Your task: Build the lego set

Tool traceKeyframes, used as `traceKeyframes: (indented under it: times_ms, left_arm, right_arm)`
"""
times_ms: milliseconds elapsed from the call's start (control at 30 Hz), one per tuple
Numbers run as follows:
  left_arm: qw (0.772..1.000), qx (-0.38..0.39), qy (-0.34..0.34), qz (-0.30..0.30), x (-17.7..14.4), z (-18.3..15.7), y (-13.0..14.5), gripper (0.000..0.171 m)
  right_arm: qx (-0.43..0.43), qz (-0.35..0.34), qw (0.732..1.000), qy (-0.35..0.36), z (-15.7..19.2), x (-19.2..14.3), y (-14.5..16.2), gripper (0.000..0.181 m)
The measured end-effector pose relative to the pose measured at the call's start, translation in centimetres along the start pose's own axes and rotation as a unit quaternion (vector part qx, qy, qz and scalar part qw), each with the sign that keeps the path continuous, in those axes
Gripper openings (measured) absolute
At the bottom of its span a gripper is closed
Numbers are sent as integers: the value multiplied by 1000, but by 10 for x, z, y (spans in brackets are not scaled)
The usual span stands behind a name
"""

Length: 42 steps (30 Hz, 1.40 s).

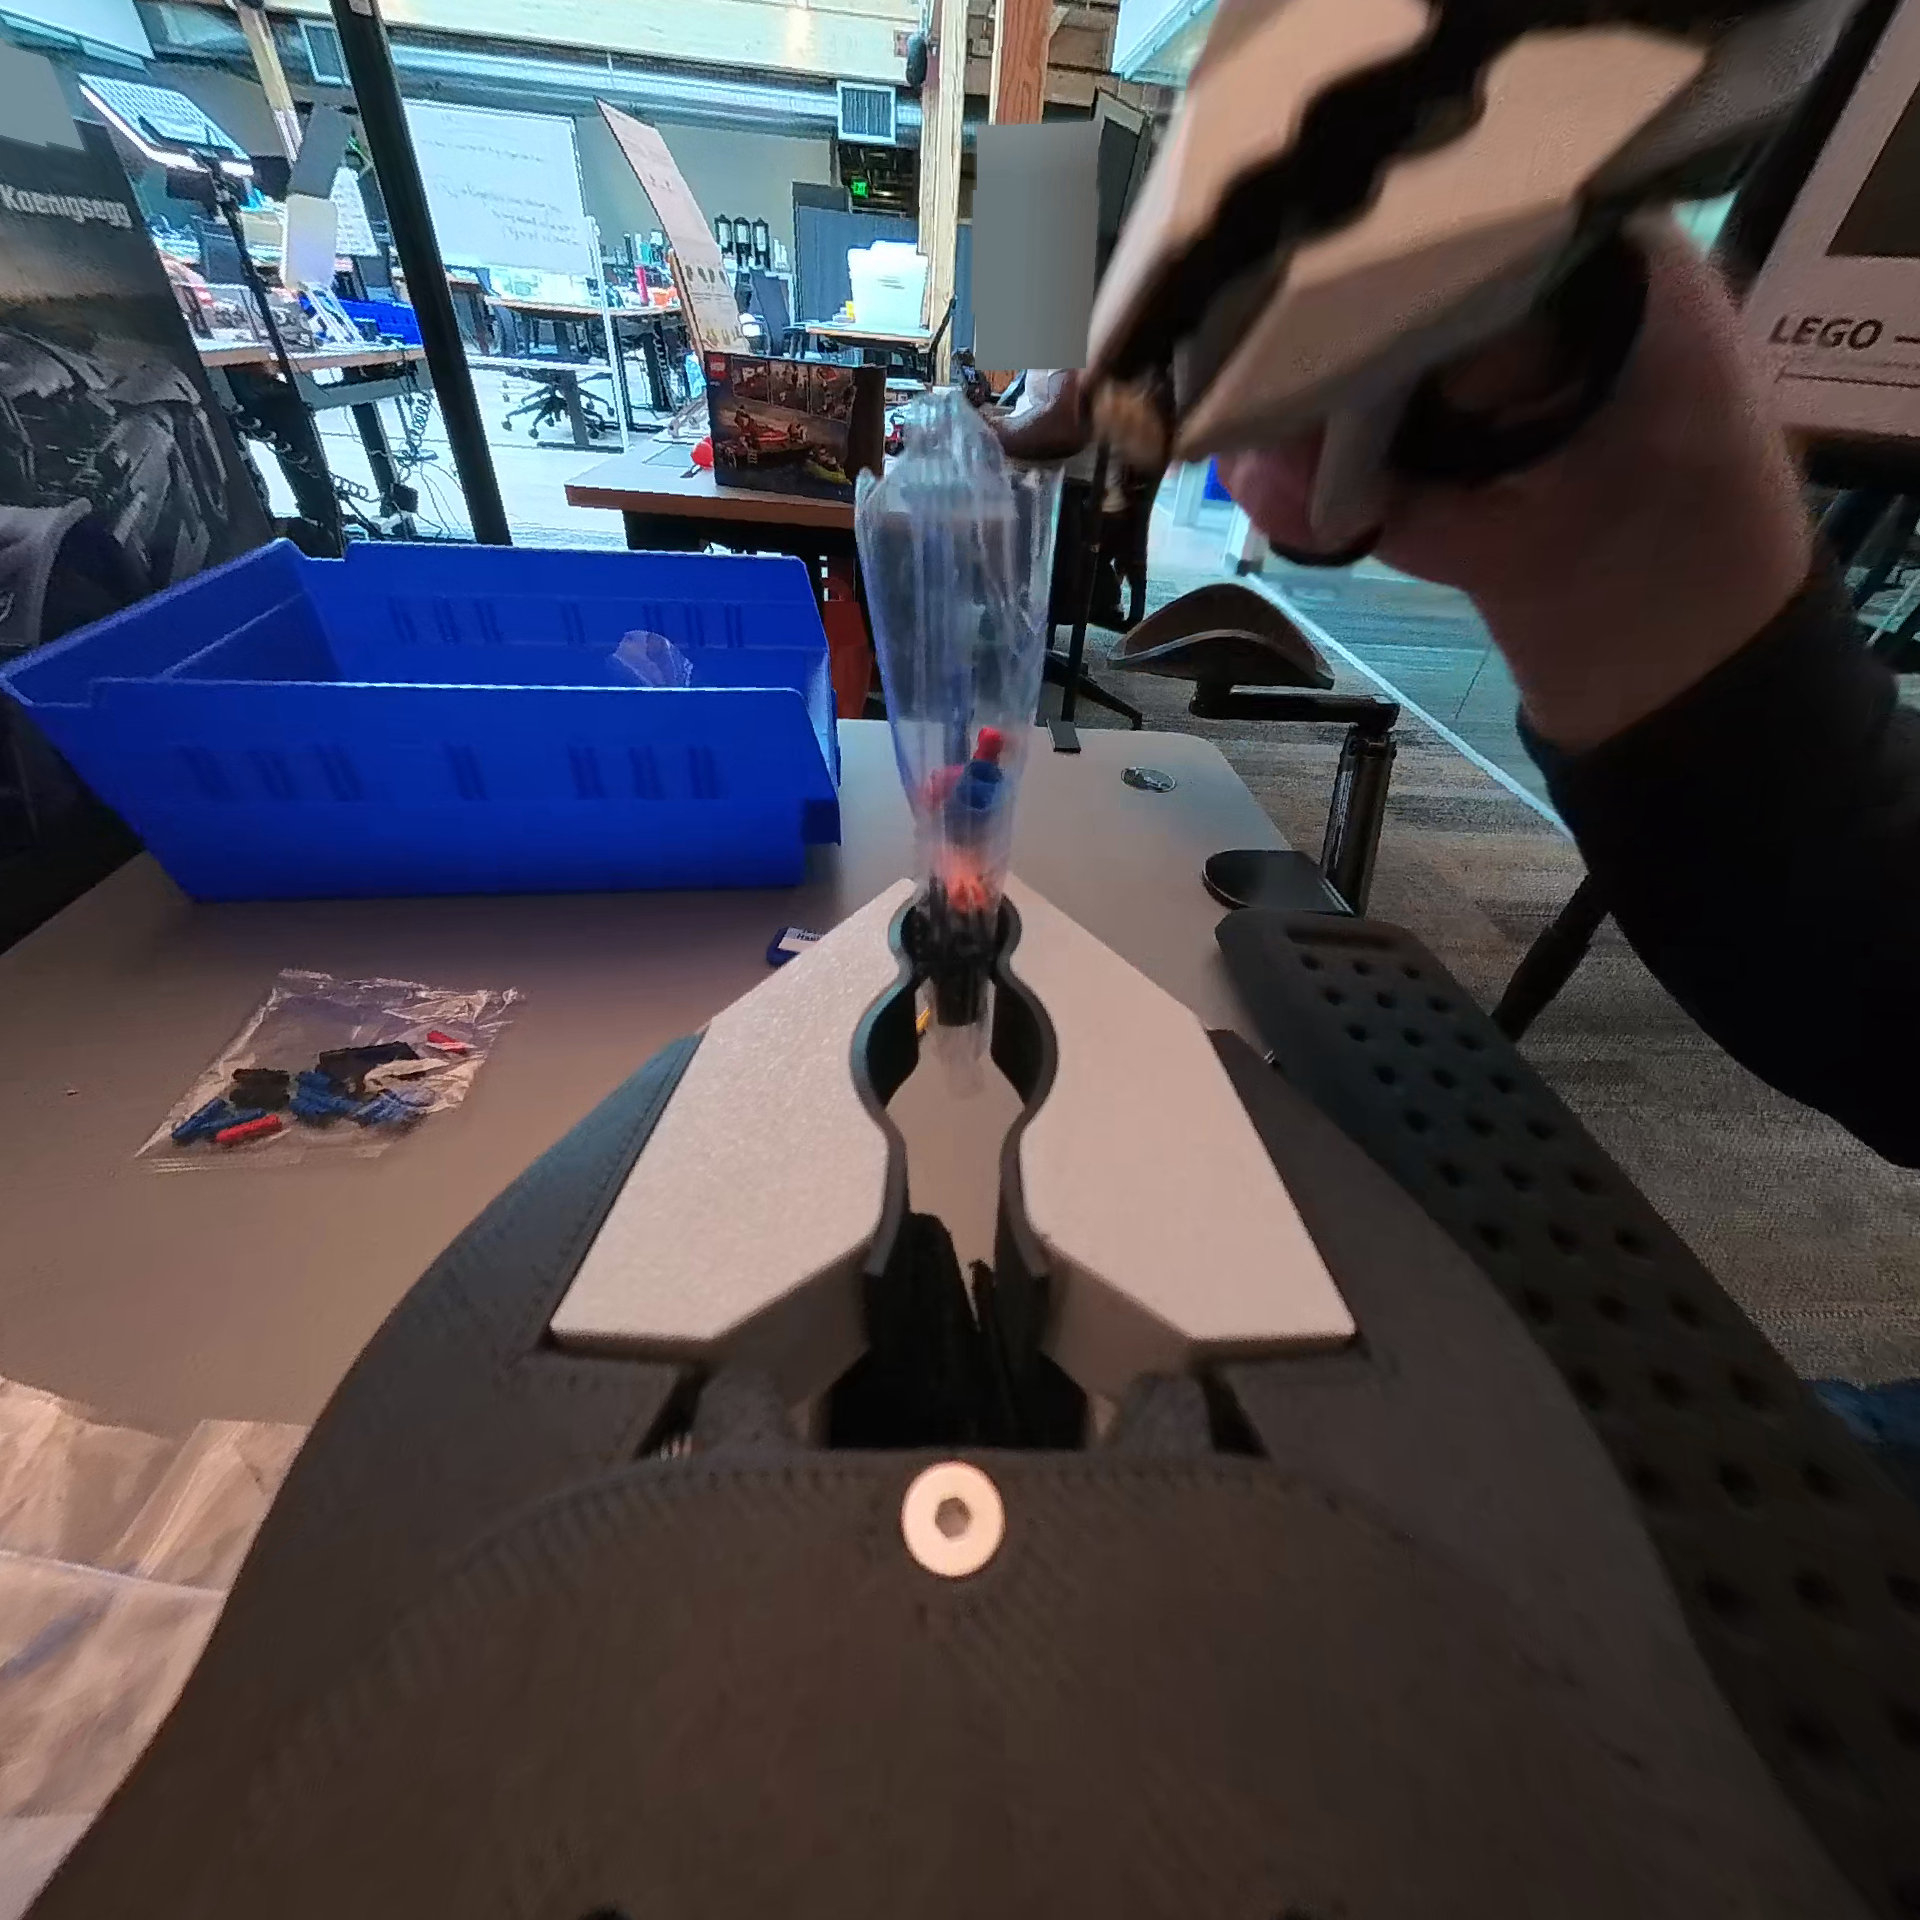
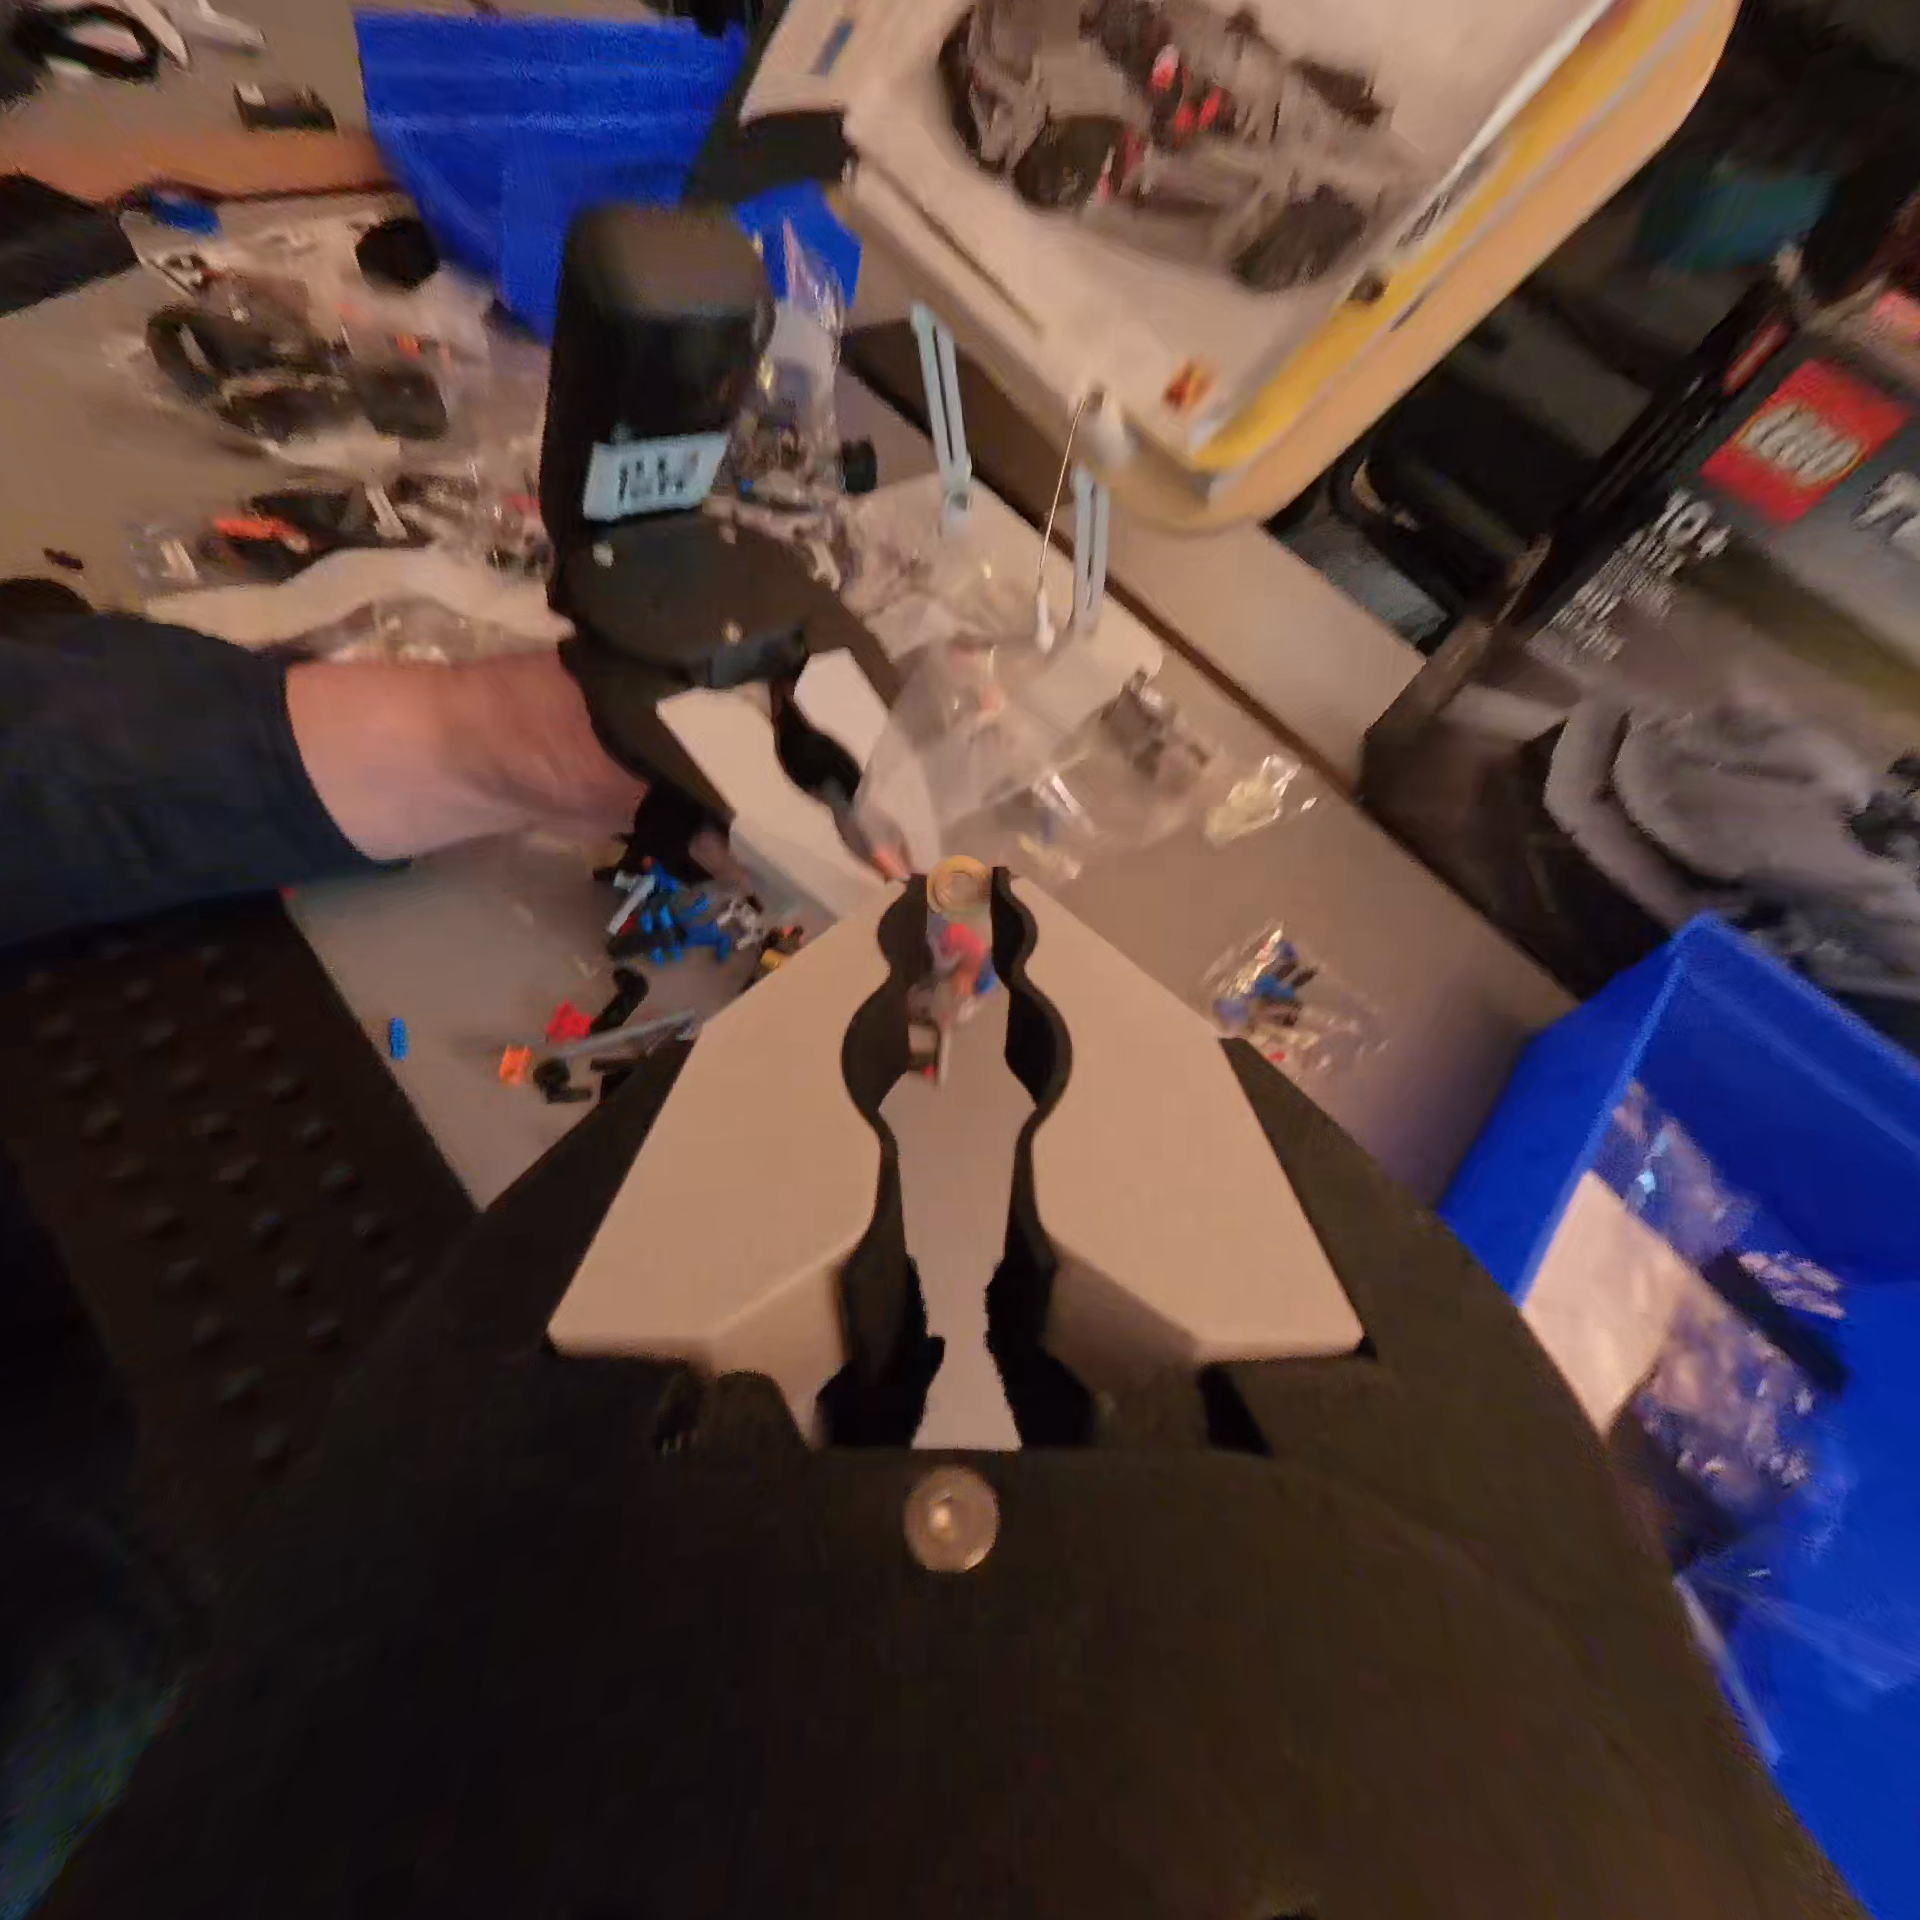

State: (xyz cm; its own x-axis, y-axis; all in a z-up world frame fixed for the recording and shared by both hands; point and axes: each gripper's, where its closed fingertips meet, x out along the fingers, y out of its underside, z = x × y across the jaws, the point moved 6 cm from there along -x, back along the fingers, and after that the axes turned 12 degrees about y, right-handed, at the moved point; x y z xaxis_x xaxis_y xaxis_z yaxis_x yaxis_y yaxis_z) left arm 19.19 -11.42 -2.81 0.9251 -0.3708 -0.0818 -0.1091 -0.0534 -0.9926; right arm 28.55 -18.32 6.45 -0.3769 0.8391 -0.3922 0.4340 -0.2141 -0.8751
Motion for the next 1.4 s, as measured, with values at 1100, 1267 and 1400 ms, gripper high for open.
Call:
traceKeyframes:
  times_ms: [1100,1267,1400]
  left_arm:
    - [1000,0,-2,-3,-2,1,-1,5]
    - [1000,1,-1,-2,-1,0,-1,6]
    - [1000,1,-2,-3,-2,0,-1,6]
  right_arm:
    - [-66,281,942,-170,114,43,147,23]
    - [-58,302,936,-168,115,46,158,23]
    - [-52,297,939,-163,115,46,158,22]
